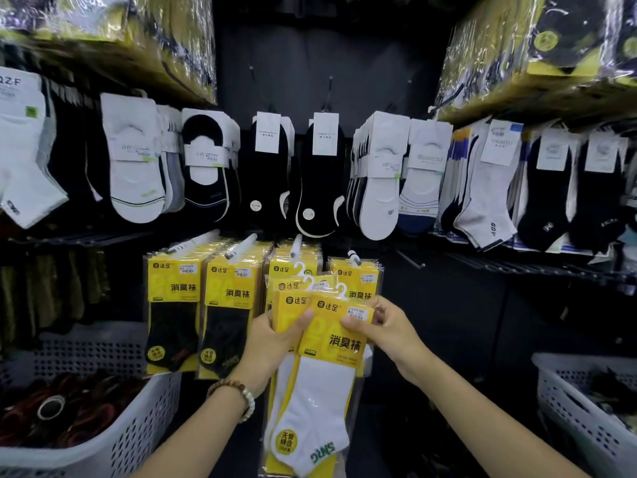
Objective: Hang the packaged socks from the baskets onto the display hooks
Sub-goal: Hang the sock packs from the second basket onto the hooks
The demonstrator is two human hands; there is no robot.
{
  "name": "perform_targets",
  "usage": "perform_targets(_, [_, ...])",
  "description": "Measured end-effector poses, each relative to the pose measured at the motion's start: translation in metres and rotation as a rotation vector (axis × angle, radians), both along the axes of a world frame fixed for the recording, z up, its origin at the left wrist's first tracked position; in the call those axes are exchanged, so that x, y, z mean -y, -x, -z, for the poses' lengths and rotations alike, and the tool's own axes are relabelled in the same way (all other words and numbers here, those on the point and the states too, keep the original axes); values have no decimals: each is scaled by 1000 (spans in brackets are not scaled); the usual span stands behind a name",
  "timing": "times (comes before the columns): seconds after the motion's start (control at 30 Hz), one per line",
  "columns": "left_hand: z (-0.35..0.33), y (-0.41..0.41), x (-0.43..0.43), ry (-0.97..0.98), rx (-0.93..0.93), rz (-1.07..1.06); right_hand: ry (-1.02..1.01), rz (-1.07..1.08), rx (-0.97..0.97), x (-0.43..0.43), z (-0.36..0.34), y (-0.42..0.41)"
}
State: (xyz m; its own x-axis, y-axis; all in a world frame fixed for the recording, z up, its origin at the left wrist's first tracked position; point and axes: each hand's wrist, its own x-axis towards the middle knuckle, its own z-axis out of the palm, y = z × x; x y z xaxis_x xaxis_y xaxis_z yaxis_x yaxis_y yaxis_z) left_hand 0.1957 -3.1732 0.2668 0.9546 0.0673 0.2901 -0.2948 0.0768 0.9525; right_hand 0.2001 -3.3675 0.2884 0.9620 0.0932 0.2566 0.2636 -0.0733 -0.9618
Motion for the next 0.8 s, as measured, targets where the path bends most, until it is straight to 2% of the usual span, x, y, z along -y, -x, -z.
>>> perform_targets(0.2, [-1, 3, -3, -53, 35, -12, 161, -23, 152, 4, -34, 2])
perform_targets(0.4, [-2, 4, -8, -64, 38, -9, 299, -81, 168, 6, -48, 3])
perform_targets(0.6, [-2, 6, -11, -54, 34, -10, 243, -52, 140, 0, -46, 2])
perform_targets(0.8, [1, 6, -11, -6, 35, -41, 97, -6, 114, -8, -36, -3])
